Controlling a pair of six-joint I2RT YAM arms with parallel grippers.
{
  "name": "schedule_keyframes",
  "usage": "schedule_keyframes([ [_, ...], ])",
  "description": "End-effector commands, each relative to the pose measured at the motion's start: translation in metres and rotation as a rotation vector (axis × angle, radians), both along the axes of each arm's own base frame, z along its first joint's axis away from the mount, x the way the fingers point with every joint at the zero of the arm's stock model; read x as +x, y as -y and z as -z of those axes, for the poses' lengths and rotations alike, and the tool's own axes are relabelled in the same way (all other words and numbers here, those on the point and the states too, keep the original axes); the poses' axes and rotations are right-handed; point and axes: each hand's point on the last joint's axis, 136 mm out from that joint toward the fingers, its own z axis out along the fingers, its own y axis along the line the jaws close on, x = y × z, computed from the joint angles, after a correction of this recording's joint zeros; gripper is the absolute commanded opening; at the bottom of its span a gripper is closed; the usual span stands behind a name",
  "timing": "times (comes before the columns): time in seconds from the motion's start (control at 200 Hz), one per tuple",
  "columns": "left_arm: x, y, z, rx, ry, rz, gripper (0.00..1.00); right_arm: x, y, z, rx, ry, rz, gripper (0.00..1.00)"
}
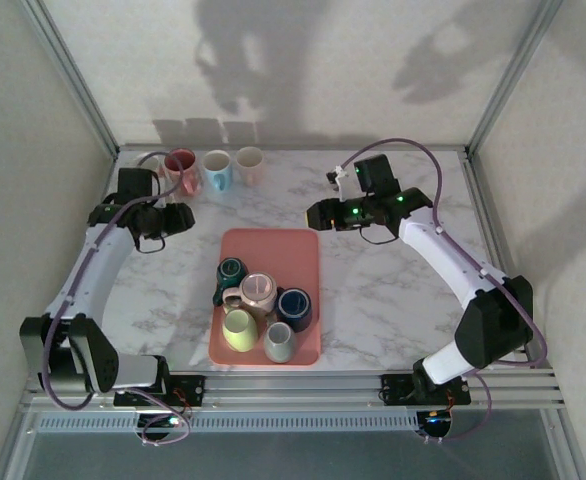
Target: Turn the mug right side up
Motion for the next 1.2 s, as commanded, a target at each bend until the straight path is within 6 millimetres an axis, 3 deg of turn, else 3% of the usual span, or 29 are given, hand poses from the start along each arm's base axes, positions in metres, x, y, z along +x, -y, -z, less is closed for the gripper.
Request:
schedule_keyframes([
  [0.0,-0.035,0.037,0.008,-0.105,-0.083,0.137,0.48,-0.008,-0.004,-0.001,-0.002,-0.022,-0.052,0.57],
  [0.205,-0.062,0.061,0.028,-0.012,-0.202,0.233,0.49,-0.009,-0.006,-0.001,0.009,-0.023,-0.046,0.57],
  [0.646,-0.083,0.084,0.046,0.052,-0.281,0.327,0.42,-0.013,-0.004,0.002,0.000,-0.028,-0.050,0.58],
  [1.197,-0.084,0.083,0.078,0.133,-0.354,0.323,0.41,-0.010,-0.005,0.005,-0.004,-0.034,-0.048,0.58],
])
